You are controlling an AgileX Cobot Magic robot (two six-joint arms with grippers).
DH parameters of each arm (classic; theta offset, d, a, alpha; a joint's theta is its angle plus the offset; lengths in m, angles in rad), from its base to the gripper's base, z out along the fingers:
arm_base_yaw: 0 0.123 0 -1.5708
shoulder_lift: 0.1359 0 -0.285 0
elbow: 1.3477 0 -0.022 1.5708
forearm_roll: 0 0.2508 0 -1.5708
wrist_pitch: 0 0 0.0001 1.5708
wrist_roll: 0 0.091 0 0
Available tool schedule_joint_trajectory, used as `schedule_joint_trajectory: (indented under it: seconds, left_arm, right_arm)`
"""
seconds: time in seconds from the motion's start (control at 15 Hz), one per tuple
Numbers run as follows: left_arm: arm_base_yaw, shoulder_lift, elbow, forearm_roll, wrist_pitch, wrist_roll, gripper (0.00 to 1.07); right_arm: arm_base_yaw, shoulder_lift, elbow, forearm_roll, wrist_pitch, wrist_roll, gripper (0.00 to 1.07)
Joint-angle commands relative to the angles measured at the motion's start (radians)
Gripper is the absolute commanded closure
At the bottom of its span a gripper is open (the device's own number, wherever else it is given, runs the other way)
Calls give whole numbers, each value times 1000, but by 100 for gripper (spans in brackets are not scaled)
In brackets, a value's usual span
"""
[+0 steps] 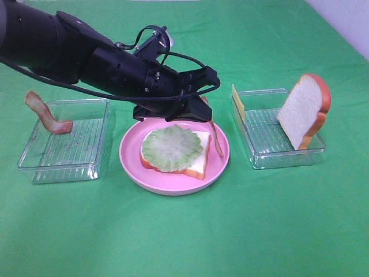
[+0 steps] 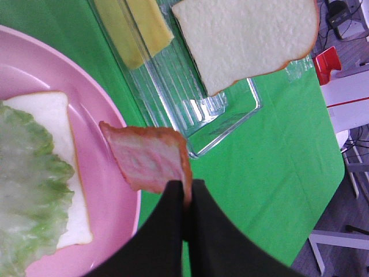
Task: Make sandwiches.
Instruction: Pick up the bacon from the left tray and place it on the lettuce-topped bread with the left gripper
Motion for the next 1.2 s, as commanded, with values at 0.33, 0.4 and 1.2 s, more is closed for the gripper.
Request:
schedule_joint_trajectory:
  seconds: [0.33, 0.4, 1.2]
  left_arm:
    - [94, 2, -2, 244, 2, -210, 107]
    - [94, 2, -2, 297, -5, -236, 107]
    - [94, 1, -2, 527, -34, -397, 35]
  right_arm:
    - [4, -14, 4, 2, 2, -10, 35]
    - [4, -14, 4, 2, 2, -10, 35]
    - [4, -14, 4, 2, 2, -10, 35]
